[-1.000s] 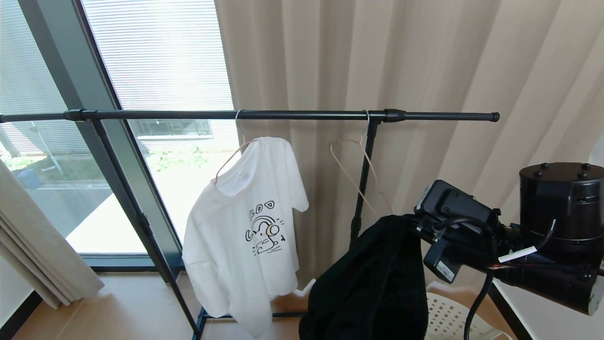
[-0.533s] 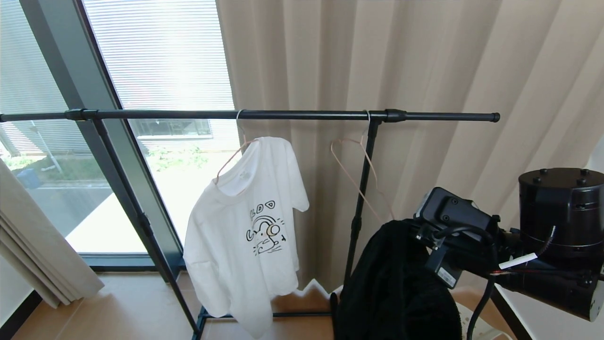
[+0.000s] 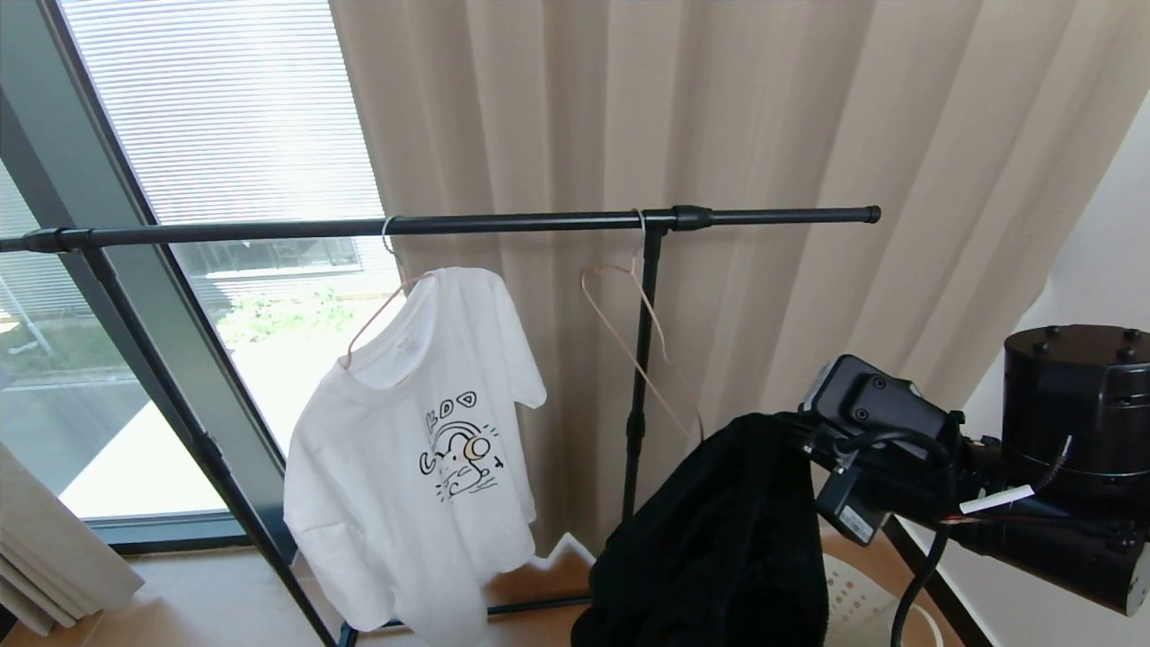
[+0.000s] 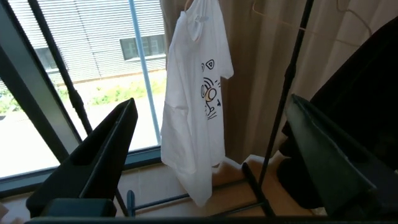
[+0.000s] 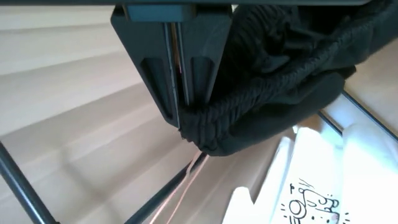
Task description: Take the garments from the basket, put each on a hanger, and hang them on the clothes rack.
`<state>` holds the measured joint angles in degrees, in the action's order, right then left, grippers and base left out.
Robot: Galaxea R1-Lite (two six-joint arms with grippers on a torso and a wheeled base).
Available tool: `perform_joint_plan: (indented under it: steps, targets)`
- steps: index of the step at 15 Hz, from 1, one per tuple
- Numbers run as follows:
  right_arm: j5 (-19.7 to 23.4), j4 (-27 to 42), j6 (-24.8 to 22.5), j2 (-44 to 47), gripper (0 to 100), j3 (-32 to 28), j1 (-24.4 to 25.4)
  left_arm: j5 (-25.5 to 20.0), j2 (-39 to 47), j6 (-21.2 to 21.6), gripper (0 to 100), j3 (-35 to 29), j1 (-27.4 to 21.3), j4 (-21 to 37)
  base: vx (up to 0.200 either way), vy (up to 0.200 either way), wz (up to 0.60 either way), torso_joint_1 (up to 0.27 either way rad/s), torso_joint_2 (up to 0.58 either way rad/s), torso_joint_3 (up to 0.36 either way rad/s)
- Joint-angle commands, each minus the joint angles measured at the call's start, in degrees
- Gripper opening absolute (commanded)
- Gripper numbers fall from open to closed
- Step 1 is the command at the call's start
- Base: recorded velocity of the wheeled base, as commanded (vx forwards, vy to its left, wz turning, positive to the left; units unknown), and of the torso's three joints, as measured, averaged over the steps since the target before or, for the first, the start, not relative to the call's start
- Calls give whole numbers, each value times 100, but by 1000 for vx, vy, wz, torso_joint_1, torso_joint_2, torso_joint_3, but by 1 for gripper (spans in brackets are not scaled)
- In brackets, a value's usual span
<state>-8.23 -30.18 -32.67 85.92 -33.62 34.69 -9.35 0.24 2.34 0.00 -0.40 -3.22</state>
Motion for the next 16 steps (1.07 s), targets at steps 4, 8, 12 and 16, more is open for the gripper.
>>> perform_joint_plan:
  steps: [4, 8, 12, 16]
  targets:
    - [-82, -638, 94, 39, 0, 66, 213, 65, 942, -14, 100, -114, -30, 401, 0, 0, 0, 0, 0, 0]
    - [-91, 329, 1571, 100, 0, -927, 1075, -375, 3772, -638, 100, -1591, -65, 366, 0, 0, 0, 0, 0, 0]
    - [-144, 1920, 3416, 1366, 0, -3186, 1101, -93, 5302, -753, 100, -2171, -1322, -214, 0, 0, 0, 0, 0, 0]
    - [-390, 2166, 4058, 2465, 0, -4460, 1092, 1278, 6989, -1588, 100, -2021, -3229, -1541, 0, 0, 0, 0, 0, 0]
